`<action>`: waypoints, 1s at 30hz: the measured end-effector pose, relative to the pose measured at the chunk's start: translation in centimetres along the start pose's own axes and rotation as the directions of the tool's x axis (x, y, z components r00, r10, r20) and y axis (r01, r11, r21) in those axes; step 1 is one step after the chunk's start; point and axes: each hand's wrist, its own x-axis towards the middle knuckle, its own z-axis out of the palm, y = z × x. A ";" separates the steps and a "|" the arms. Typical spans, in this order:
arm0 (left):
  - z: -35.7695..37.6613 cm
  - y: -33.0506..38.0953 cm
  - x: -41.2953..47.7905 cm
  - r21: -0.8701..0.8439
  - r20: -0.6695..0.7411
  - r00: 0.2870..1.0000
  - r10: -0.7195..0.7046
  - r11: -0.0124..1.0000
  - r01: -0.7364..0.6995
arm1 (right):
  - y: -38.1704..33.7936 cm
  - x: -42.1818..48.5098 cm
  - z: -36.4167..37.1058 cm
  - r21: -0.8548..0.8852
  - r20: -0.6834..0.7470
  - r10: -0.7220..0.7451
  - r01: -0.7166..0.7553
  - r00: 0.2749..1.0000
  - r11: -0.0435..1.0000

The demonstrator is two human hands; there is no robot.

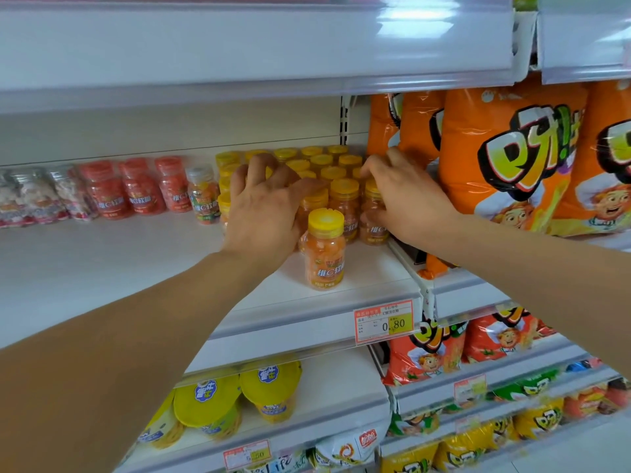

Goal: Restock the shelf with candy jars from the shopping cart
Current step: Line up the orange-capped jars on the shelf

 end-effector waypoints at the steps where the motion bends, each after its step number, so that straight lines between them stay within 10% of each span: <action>1: 0.0 -0.1 0.0 -0.007 -0.003 1.000 -0.002 1.000 0.002 | 0.0 0.0 0.1 0.005 0.007 0.003 -0.003 1.000 1.000; 7: -0.3 -0.5 -0.3 0.023 0.010 0.999 -0.036 0.999 0.036 | -0.4 -1.1 -0.6 0.233 -0.233 -0.199 0.253 0.952 0.939; 13: -1.1 -2.2 -2.9 0.045 -0.094 0.984 -0.151 0.987 0.155 | -2.3 -3.1 -0.5 0.503 -0.101 -0.391 0.386 0.915 0.774; 30: -2.5 -5.1 -6.6 -0.467 0.302 0.847 -0.437 0.707 0.531 | -9.4 -0.5 2.0 0.500 -0.198 -0.273 0.337 0.941 0.798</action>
